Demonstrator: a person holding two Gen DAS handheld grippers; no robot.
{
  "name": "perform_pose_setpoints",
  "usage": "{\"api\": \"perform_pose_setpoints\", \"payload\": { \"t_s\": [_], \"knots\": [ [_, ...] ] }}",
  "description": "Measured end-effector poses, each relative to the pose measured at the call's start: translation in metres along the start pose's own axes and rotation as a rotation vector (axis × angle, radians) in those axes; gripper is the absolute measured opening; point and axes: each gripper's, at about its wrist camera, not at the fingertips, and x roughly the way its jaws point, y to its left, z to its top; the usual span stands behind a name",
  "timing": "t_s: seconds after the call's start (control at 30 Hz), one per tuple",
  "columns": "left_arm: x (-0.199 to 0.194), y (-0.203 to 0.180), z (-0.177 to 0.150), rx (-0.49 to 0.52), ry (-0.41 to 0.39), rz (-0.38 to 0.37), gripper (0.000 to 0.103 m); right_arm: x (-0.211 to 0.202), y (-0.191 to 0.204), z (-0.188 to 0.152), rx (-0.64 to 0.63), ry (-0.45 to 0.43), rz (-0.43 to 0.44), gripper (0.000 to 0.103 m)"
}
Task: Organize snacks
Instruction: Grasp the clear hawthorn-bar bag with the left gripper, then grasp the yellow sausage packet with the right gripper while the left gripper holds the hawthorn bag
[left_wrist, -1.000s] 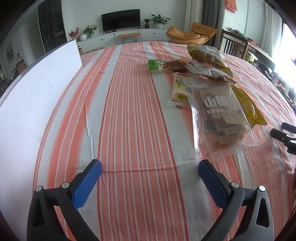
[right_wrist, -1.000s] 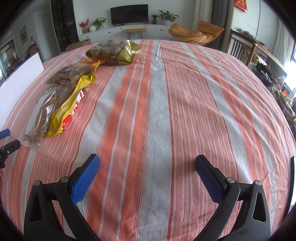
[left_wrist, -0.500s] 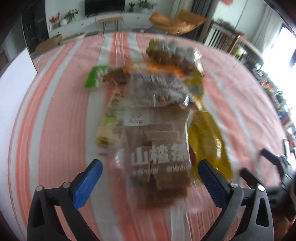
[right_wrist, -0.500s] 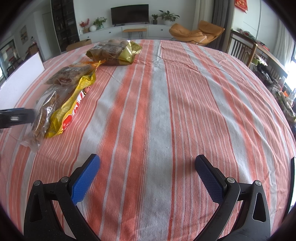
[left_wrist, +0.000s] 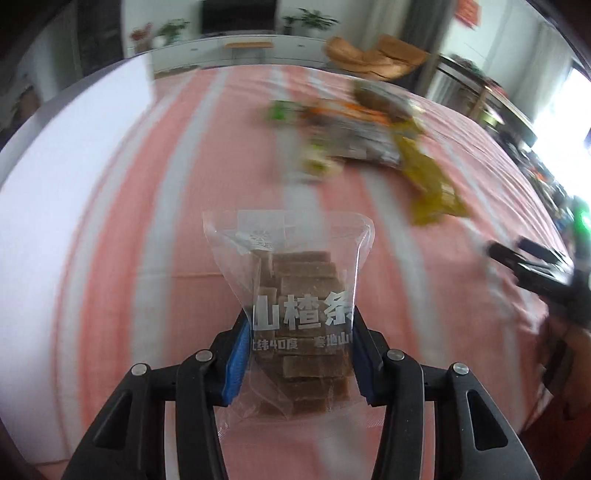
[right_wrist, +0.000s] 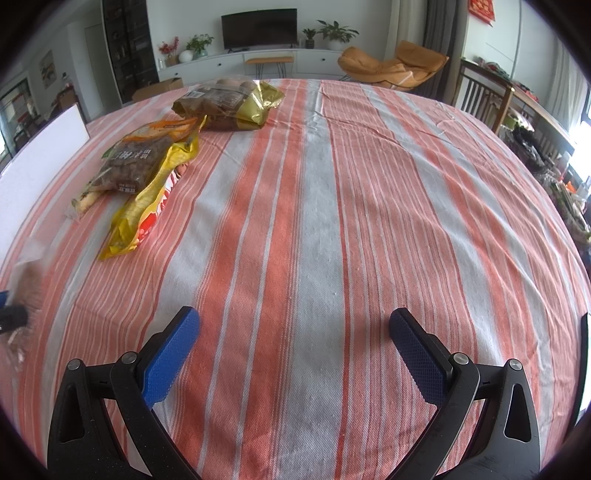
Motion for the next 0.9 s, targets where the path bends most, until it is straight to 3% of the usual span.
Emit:
{"api": "perform_pose_setpoints", "payload": {
  "t_s": [0.07,0.13,0.17,0.33,0.4,0.9],
  "knots": [
    [0.002,0.021,0.007,-0.051,-0.031,0.041,0.053,0.000,0.000,0.000,0.000,0.000,0.000,0.103],
    [0.012,0.034,0.015,-0.079,-0.064,0.082,0.070,0.000,0.000,0.000,0.000,0.000,0.000,0.103],
    [0.017,0.036,0.018,-0.076,-0.074,0.090,0.074,0.000,0.000,0.000,0.000,0.000,0.000,0.103],
    [0.037,0.030,0.025,0.033,-0.114,0.164,0.100,0.000,0.000,0.000,0.001,0.000,0.001,0.103],
    [0.037,0.038,0.026,-0.009,-0.109,0.154,0.102,0.000,0.000,0.000,0.000,0.000,0.001,0.103],
    [0.039,0.035,0.026,-0.004,-0.105,0.164,0.103,0.001,0.000,0.000,0.000,0.001,0.000,0.103]
  ]
}}
